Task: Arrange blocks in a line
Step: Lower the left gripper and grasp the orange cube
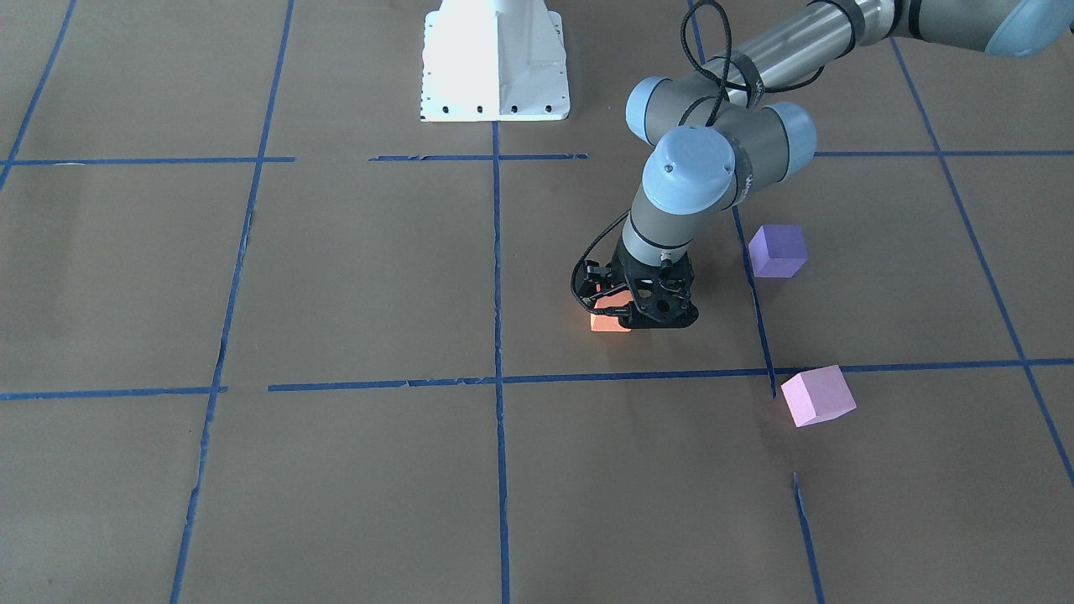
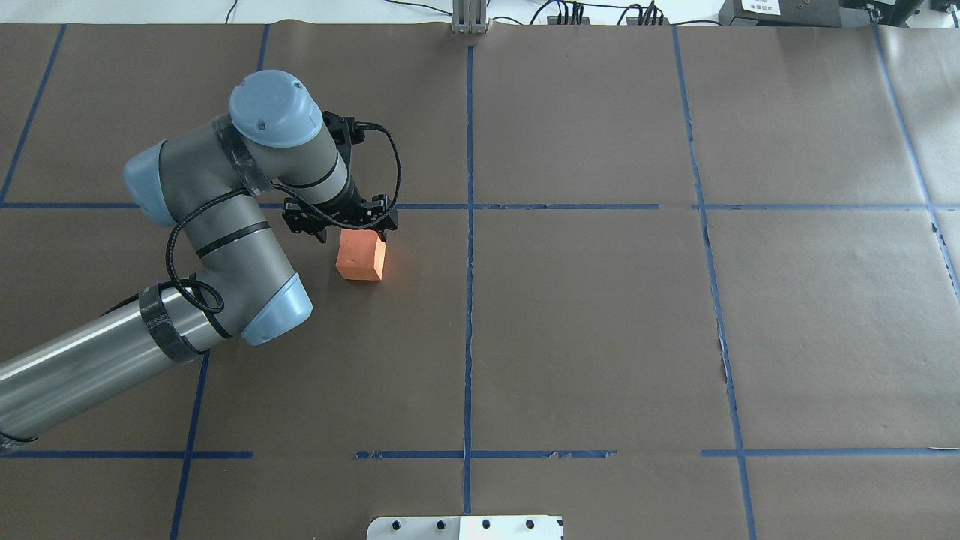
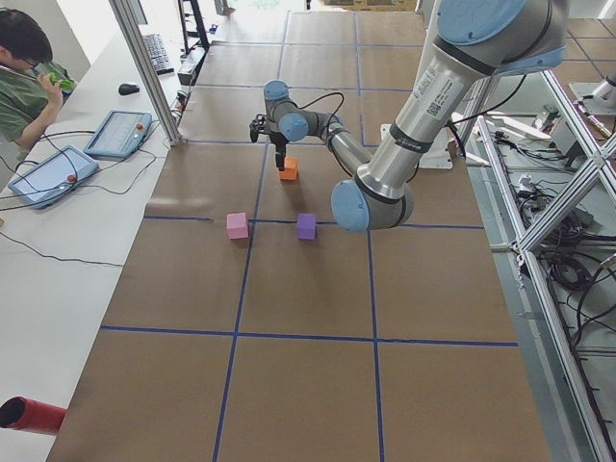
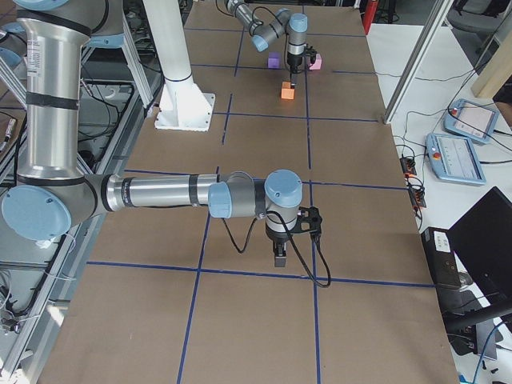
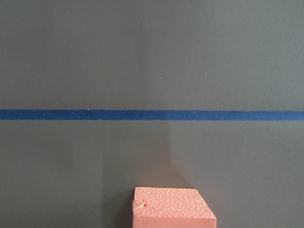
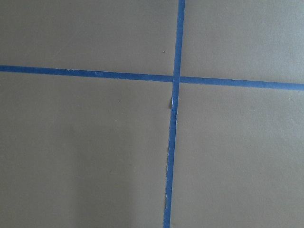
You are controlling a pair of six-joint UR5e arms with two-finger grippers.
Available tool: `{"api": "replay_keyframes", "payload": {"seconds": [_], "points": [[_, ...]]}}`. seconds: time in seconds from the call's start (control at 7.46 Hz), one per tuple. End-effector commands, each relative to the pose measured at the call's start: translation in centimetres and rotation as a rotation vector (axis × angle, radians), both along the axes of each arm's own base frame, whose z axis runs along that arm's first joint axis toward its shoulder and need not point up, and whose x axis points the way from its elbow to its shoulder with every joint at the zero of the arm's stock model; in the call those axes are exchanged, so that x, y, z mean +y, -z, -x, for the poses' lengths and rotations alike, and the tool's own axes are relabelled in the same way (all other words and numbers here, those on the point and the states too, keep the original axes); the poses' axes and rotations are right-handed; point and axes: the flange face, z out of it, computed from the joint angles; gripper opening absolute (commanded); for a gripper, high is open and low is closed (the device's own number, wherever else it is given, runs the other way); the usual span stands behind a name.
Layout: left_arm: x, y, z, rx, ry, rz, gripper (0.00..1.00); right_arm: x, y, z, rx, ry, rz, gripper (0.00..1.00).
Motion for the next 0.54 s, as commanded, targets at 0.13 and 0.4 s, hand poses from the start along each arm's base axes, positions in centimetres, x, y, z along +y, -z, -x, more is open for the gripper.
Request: {"api": "replay_keyframes", "payload": {"seconds": [0.13,0.4], "points": [[1.14,-1.31,-1.37,0.003,-0.019,0.002,1.00,0.00,0.00,0.00,0.000,0.000,0.000,1.00],[1.20,-1.64,-2.09,0.002,-0.011,-0.011,1.00,0.00,0.00,0.00,0.000,0.000,0.000,1.00]]}}
